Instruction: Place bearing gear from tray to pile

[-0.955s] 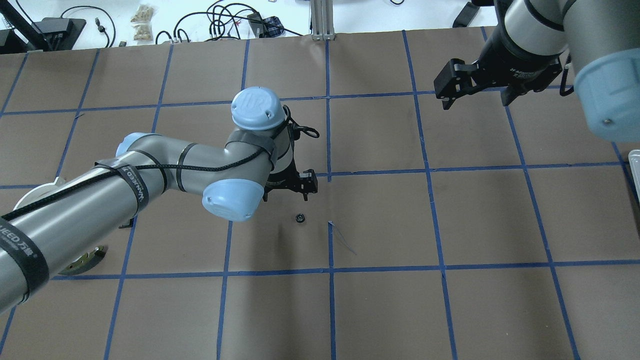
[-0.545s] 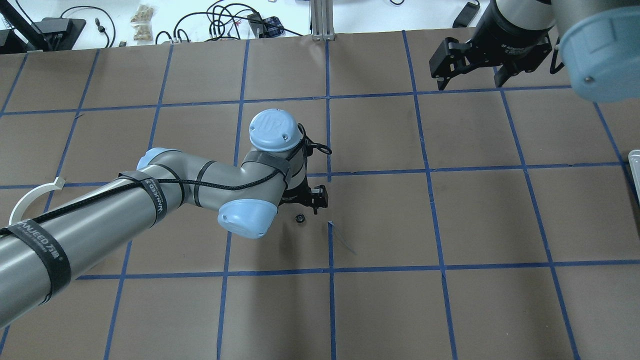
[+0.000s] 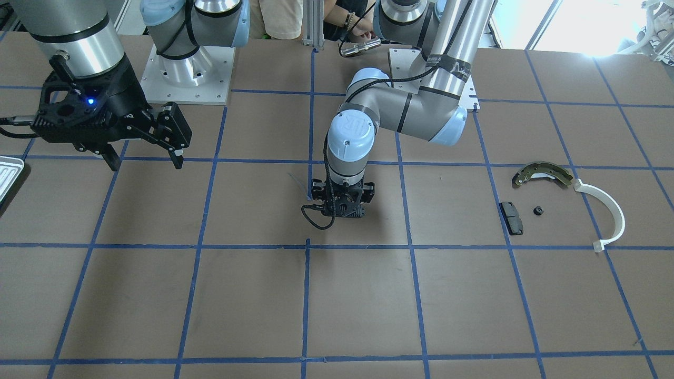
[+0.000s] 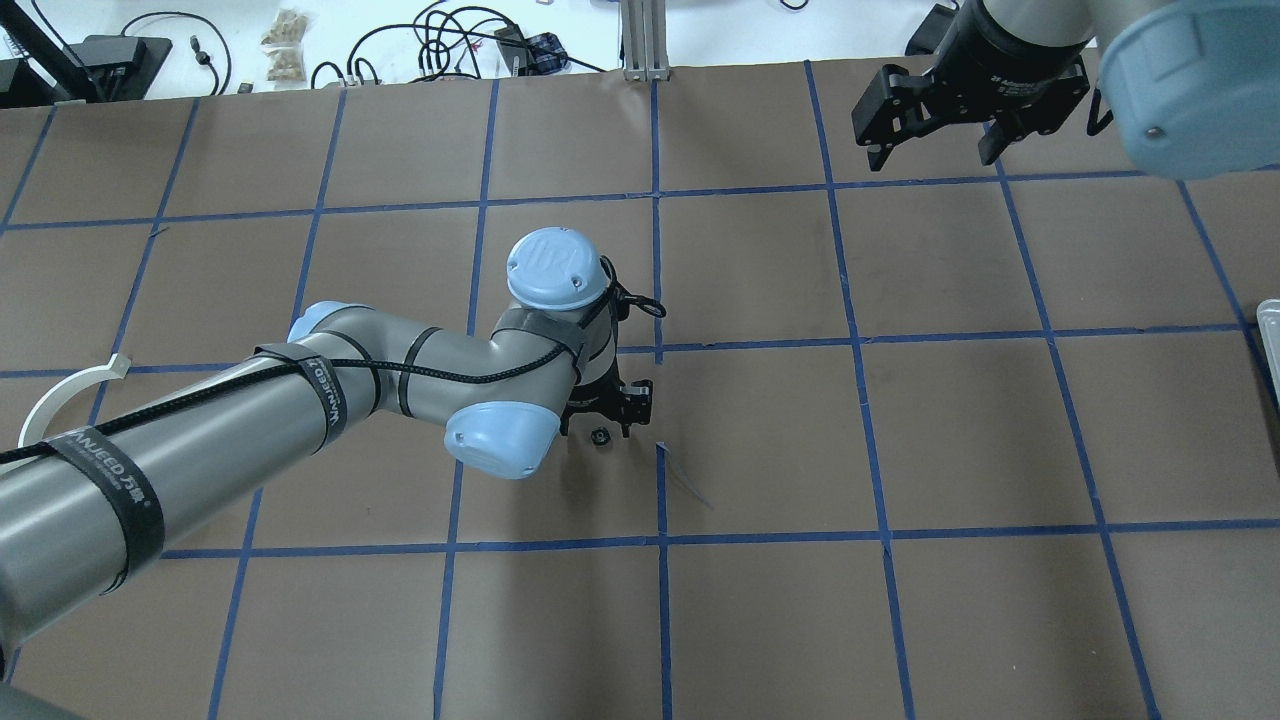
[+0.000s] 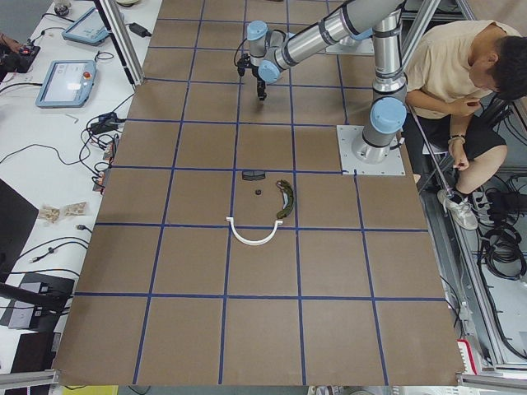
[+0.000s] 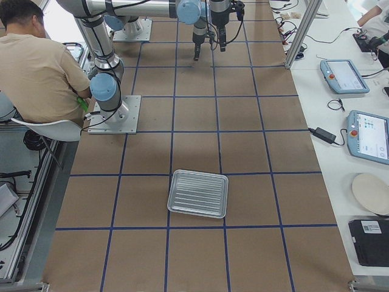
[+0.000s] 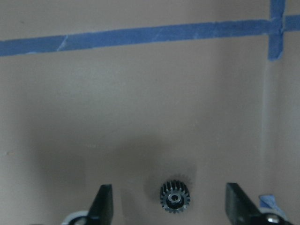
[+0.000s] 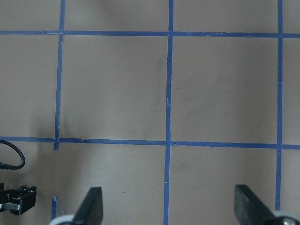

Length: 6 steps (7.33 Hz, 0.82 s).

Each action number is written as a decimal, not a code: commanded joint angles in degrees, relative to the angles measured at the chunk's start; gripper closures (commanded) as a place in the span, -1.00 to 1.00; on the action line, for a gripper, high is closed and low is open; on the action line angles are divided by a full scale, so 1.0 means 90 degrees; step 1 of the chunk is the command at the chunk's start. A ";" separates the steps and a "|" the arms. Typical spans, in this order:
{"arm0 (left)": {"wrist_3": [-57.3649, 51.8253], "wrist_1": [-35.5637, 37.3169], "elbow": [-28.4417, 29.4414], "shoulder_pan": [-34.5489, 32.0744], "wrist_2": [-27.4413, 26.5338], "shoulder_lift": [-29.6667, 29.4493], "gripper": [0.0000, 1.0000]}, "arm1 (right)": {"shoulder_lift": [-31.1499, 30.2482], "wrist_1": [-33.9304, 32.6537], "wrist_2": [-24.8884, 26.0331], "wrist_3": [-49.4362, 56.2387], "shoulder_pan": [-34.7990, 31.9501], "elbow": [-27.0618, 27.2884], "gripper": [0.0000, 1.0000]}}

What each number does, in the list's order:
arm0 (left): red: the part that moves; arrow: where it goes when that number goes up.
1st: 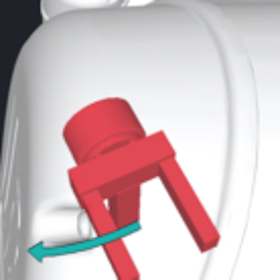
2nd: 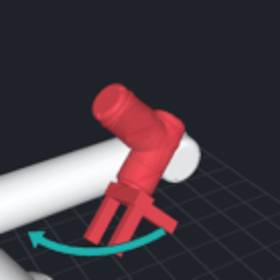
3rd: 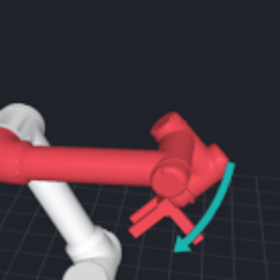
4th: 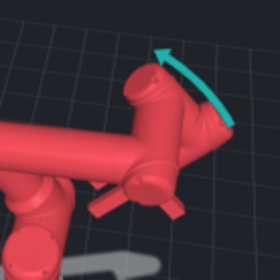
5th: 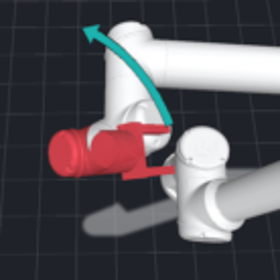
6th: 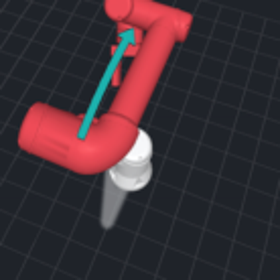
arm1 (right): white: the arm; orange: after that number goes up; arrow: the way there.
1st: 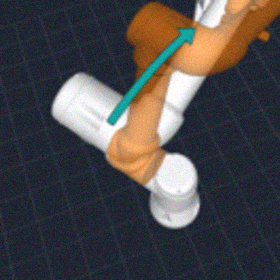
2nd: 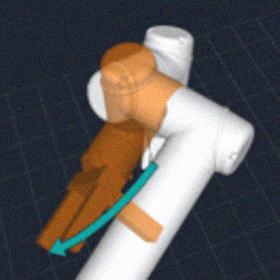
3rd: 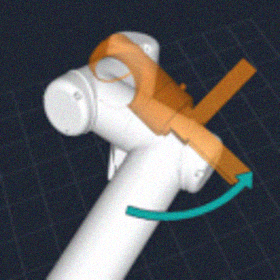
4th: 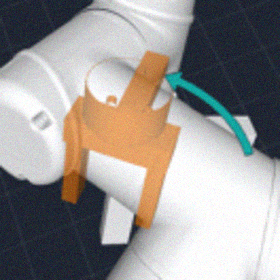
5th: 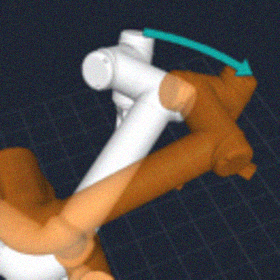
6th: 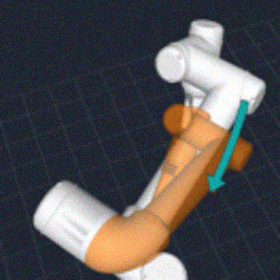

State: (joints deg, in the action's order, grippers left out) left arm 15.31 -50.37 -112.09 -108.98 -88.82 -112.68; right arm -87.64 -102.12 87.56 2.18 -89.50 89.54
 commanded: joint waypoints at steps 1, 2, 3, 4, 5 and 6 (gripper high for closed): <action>0.0018 0.0001 0.0013 0.0000 0.0016 -0.0058 0.26 | 0.0002 -0.0069 -0.0002 0.0011 0.0004 0.0021 -1.00; 0.0018 0.0001 0.0013 -0.0010 0.0016 -0.0039 0.99 | 0.0002 -0.0069 0.0008 0.0069 -0.0006 0.0041 -1.00; 0.0008 0.0001 0.0042 -0.0001 0.0016 -0.0029 1.00 | -0.0027 -0.0079 0.0008 0.0060 -0.0006 0.0147 -1.00; -0.0060 0.0001 0.0081 0.0029 0.0016 0.0020 1.00 | -0.0085 -0.0089 0.0017 0.0070 -0.0006 0.0168 -1.00; -0.0109 -0.0018 0.0111 0.0106 -0.0013 0.0136 1.00 | -0.0076 -0.0089 0.0008 0.0060 -0.0006 0.0168 -1.00; -0.0244 -0.0105 0.0150 0.0455 -0.0043 0.0215 1.00 | -0.0076 -0.0089 0.0008 0.0041 -0.0006 0.0168 -1.00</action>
State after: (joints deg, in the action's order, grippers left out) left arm 14.29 -50.64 -111.16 -107.60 -88.91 -111.70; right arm -88.28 -102.90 87.65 2.70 -89.56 90.99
